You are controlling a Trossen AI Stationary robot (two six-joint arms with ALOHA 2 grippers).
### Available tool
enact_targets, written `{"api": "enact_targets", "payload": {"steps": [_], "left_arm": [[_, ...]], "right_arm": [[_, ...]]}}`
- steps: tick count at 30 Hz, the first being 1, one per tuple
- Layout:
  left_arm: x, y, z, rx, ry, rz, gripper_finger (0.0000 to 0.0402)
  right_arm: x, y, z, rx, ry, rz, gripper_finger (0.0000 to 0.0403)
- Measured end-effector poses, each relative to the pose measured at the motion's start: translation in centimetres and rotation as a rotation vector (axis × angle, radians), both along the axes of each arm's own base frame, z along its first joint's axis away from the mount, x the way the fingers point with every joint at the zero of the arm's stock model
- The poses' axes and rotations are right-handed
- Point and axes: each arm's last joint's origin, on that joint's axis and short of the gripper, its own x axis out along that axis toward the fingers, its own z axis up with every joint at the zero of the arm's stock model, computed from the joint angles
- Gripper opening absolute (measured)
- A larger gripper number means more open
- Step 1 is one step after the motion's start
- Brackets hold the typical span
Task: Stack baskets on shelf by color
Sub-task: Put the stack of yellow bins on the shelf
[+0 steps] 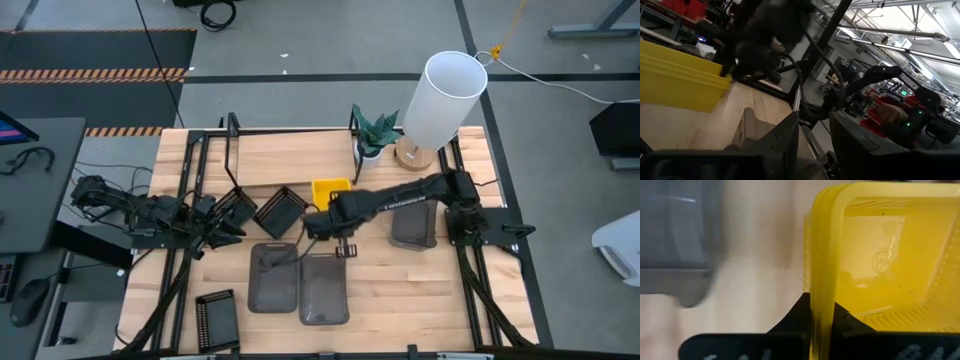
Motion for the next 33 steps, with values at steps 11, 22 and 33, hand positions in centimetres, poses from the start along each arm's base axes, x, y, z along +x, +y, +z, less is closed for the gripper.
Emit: {"api": "enact_targets", "payload": {"steps": [11, 22, 33], "left_arm": [[0.0, 0.0, 0.0, 0.000, 0.000, 0.000, 0.0117], [0.0, 0.0, 0.0, 0.000, 0.000, 0.000, 0.0117], [0.0, 0.0, 0.0, 0.000, 0.000, 0.000, 0.0117]], "right_arm": [[0.8, -8.4, -1.6, -0.070, -0.021, -0.009, 0.0019], [0.2, -14.5, -1.9, -0.088, -0.016, -0.028, 0.0018], [-0.2, -16.3, -2.0, -0.100, -0.004, -0.059, 0.0043]]}}
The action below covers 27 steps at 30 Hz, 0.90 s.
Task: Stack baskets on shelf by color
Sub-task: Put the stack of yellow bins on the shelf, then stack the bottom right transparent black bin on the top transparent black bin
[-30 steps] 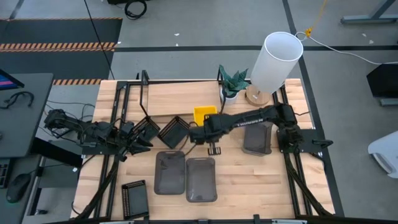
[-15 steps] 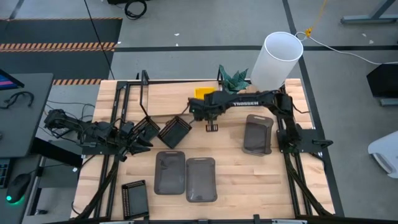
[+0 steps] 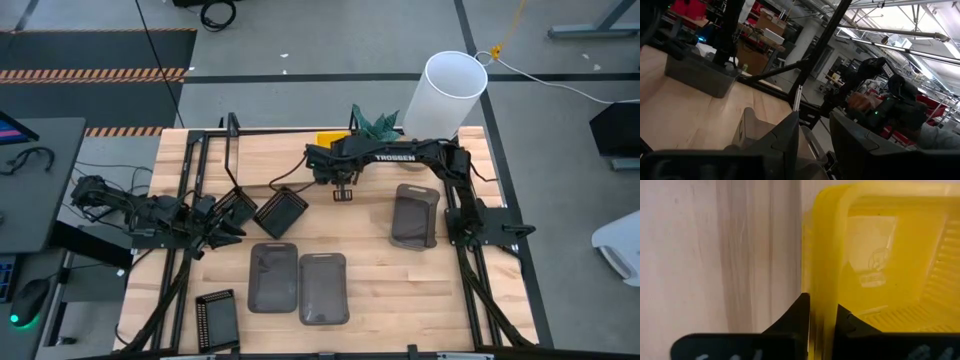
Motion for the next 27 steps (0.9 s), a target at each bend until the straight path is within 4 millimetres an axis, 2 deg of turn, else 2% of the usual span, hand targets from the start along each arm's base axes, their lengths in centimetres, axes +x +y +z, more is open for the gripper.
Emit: {"api": "enact_targets", "payload": {"steps": [9, 16, 20, 27], "left_arm": [[0.0, 0.0, 0.0, 0.000, 0.000, 0.000, 0.0117], [0.0, 0.0, 0.0, 0.000, 0.000, 0.000, 0.0117], [0.0, 0.0, 0.0, 0.000, 0.000, 0.000, 0.0117], [0.0, 0.0, 0.0, 0.000, 0.000, 0.000, 0.0117]], "right_arm": [[0.0, 0.0, 0.0, -0.030, -0.005, -0.053, 0.0088], [0.1, 1.0, 0.7, -0.022, -0.010, -0.084, 0.0139], [-0.1, 1.5, 2.5, -0.030, -0.062, -0.078, 0.0166], [-1.7, 1.8, 6.2, -0.027, -0.219, -0.114, 0.0198]]}}
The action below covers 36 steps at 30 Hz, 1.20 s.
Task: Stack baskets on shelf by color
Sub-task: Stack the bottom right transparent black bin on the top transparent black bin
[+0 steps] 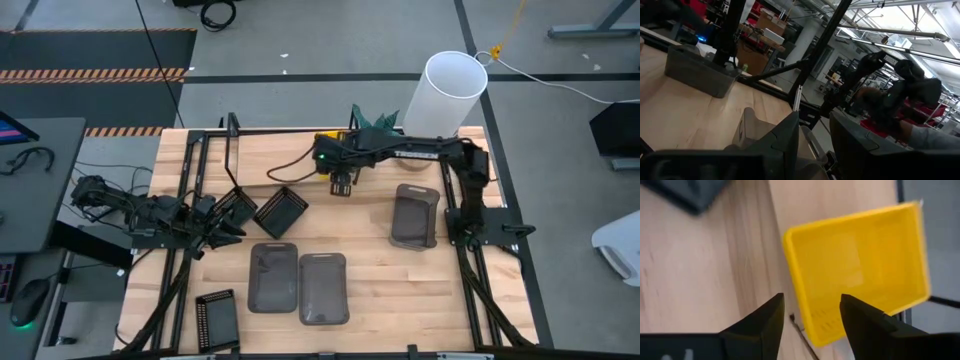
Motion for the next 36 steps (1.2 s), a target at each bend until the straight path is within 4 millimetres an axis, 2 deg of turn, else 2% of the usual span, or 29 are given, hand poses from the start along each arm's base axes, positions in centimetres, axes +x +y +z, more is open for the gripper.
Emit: {"api": "enact_targets", "payload": {"steps": [5, 11, 16, 19, 26, 30, 33, 36], "left_arm": [[0.0, 0.0, 0.0, 0.000, 0.000, 0.000, 0.0117], [0.0, 0.0, 0.0, 0.000, 0.000, 0.000, 0.0117], [0.0, 0.0, 0.0, 0.000, 0.000, 0.000, 0.0117], [0.0, 0.0, 0.0, 0.000, 0.000, -0.001, 0.0117], [0.0, 0.0, 0.0, 0.000, 0.000, -0.001, 0.0117], [0.0, 0.0, 0.0, 0.000, 0.000, 0.000, 0.0117], [0.0, 0.0, 0.0, 0.000, 0.000, -0.001, 0.0117], [0.0, 0.0, 0.0, 0.000, -0.001, 0.000, 0.0117]], "right_arm": [[-0.1, 1.4, 0.9, -0.007, -0.196, 0.050, 0.0203], [0.5, 5.7, -1.2, 0.136, -0.367, 0.149, 0.0197], [0.5, 11.2, -3.2, 0.258, -0.360, 0.137, 0.0190], [0.1, 15.1, -3.3, 0.283, -0.370, 0.151, 0.0186], [-1.0, 23.8, -2.4, 0.320, -0.562, 0.166, 0.0178], [-2.2, 28.6, -3.6, 0.281, -0.615, 0.156, 0.0177], [-2.4, 30.9, -5.0, 0.256, -0.631, 0.179, 0.0177], [-1.7, 32.1, -6.4, 0.276, -0.606, 0.188, 0.0177]]}}
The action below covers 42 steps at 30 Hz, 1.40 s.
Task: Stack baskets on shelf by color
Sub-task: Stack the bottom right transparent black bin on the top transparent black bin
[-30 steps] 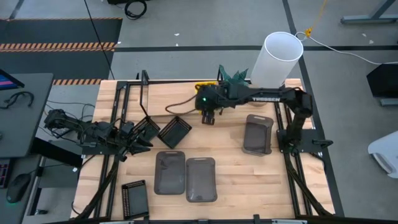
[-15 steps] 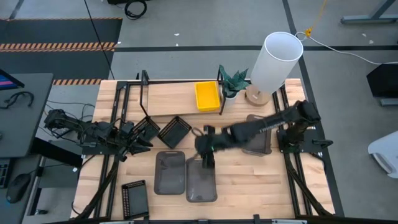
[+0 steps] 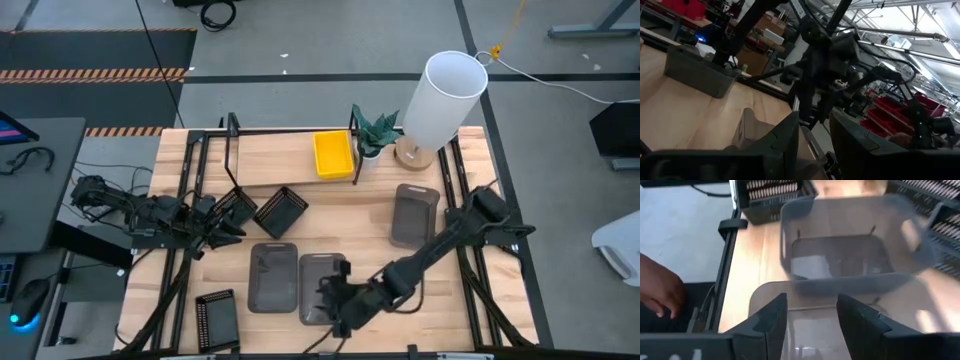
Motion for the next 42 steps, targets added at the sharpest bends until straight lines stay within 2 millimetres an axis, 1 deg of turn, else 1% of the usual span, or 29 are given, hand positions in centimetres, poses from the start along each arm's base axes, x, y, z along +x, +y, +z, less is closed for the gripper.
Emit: {"api": "enact_targets", "payload": {"steps": [3, 7, 10, 17, 22, 28, 37, 42], "left_arm": [[0.1, 0.0, -0.1, 0.003, 0.009, 0.000, 0.0117], [0.1, 0.0, -0.2, 0.005, 0.016, 0.000, 0.0117], [0.1, 0.0, -0.1, 0.004, 0.013, 0.000, 0.0117], [0.1, 0.0, -0.1, 0.004, 0.013, 0.000, 0.0117], [0.1, 0.0, -0.1, 0.004, 0.013, 0.000, 0.0117], [0.1, 0.0, -0.1, 0.004, 0.012, 0.000, 0.0117], [0.1, 0.0, -0.1, 0.004, 0.012, 0.000, 0.0117], [0.1, 0.0, -0.1, 0.004, 0.012, 0.000, 0.0117]], "right_arm": [[0.9, 0.8, -1.4, 0.011, 0.054, 0.012, 0.0177], [1.8, 2.4, -1.9, -0.008, 0.072, 0.025, 0.0177], [2.5, 3.0, -2.4, -0.054, 0.114, 0.028, 0.0177], [3.8, 3.9, -2.0, -0.069, 0.203, 0.050, 0.0177], [3.7, 4.2, -1.3, -0.023, 0.221, 0.069, 0.0177], [3.4, 4.3, -1.6, 0.012, 0.275, 0.083, 0.0188], [2.7, 4.7, -2.8, -0.014, 0.279, 0.047, 0.0205], [2.5, 4.5, -4.5, -0.013, 0.282, 0.049, 0.0204]]}}
